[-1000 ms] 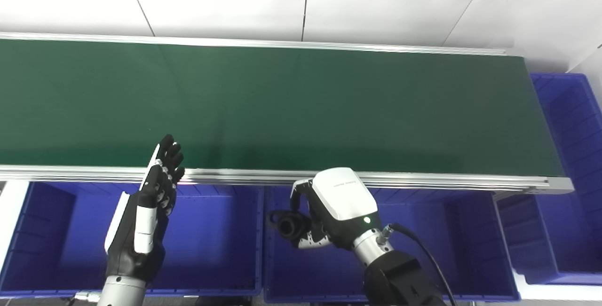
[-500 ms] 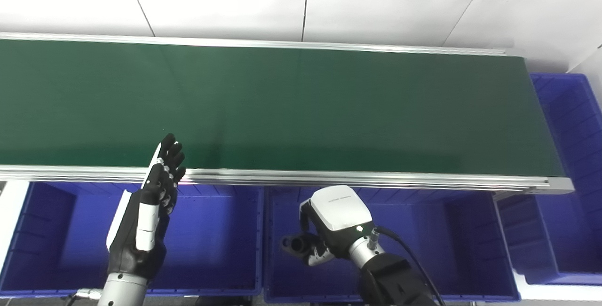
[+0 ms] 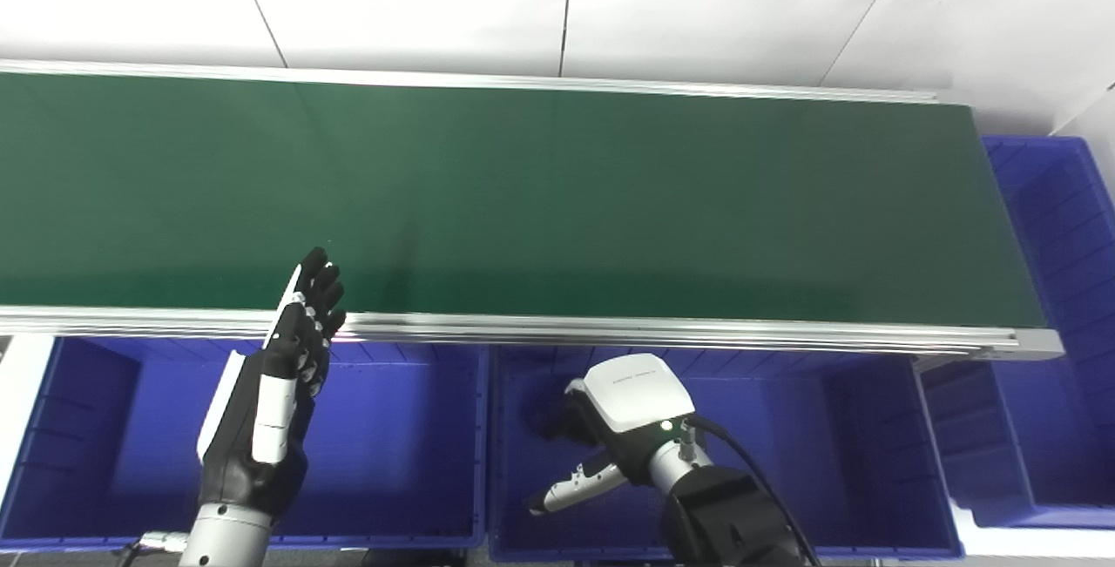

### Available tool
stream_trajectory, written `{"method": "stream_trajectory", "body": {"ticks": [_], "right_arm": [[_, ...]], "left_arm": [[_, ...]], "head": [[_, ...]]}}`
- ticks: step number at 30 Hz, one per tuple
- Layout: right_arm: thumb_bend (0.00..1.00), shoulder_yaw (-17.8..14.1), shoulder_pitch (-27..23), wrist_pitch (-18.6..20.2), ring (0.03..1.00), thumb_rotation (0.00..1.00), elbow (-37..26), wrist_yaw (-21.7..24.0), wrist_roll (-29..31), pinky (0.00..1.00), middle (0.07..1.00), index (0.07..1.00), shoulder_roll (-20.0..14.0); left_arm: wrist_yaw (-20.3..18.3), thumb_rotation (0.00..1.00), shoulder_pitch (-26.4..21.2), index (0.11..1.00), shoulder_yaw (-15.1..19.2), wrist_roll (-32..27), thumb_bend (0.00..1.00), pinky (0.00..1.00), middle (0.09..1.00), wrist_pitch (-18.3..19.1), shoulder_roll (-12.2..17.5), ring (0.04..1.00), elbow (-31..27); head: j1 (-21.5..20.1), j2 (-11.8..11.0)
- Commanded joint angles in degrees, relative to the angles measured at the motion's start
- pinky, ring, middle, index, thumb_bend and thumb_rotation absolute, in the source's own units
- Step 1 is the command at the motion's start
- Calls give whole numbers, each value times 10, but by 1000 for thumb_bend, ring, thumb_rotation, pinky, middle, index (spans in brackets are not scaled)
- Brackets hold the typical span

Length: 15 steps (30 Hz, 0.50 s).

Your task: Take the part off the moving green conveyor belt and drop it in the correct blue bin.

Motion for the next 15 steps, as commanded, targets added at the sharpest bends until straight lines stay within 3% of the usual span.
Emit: {"method": "stream_trajectory", "body": {"ticks": [1, 2, 5, 8, 11, 13, 14, 15], "right_arm": [[1000, -12, 7, -3, 568, 821, -46, 25, 19, 373, 752, 792, 16], [1000, -17, 9, -2, 572, 831, -56, 38, 24, 377, 758, 796, 18], [1000, -46, 32, 11, 568, 894, -165, 142, 51, 393, 731, 789, 40], [958, -85, 85, 36, 616, 916, -258, 164, 113, 465, 735, 766, 67], [873, -135, 164, 60, 601, 882, -306, 76, 269, 477, 692, 725, 100], [805, -183, 218, 59, 554, 721, -299, -1, 429, 451, 635, 679, 143], [776, -215, 247, 19, 553, 688, -267, -48, 534, 467, 624, 665, 167], [773, -235, 264, -13, 554, 689, -241, -79, 602, 471, 624, 664, 182]], "left_arm": [[-2, 984, 3, 1000, 1, 4, 760, 1000, 1000, -3, -1, 1000, -21], [-2, 985, 4, 1000, 1, 5, 761, 1000, 1000, -4, -2, 1000, -22], [-2, 990, 9, 1000, 0, 5, 744, 1000, 1000, -10, -4, 1000, -20], [-2, 988, 12, 1000, 3, 3, 738, 1000, 1000, -15, -2, 1000, -16], [-5, 982, 12, 1000, 8, -2, 737, 1000, 1000, -21, 2, 1000, -6], [-8, 982, 10, 1000, 13, -3, 735, 1000, 1000, -28, 6, 1000, 3], [-10, 981, 9, 1000, 14, -2, 739, 1000, 1000, -33, 8, 1000, 10], [-11, 980, 8, 1000, 15, -2, 740, 1000, 1000, -37, 9, 1000, 15]], "head": [[12, 1], [12, 1], [21, -2], [24, -9], [23, -19], [21, -29], [21, -39], [22, -43]]}}
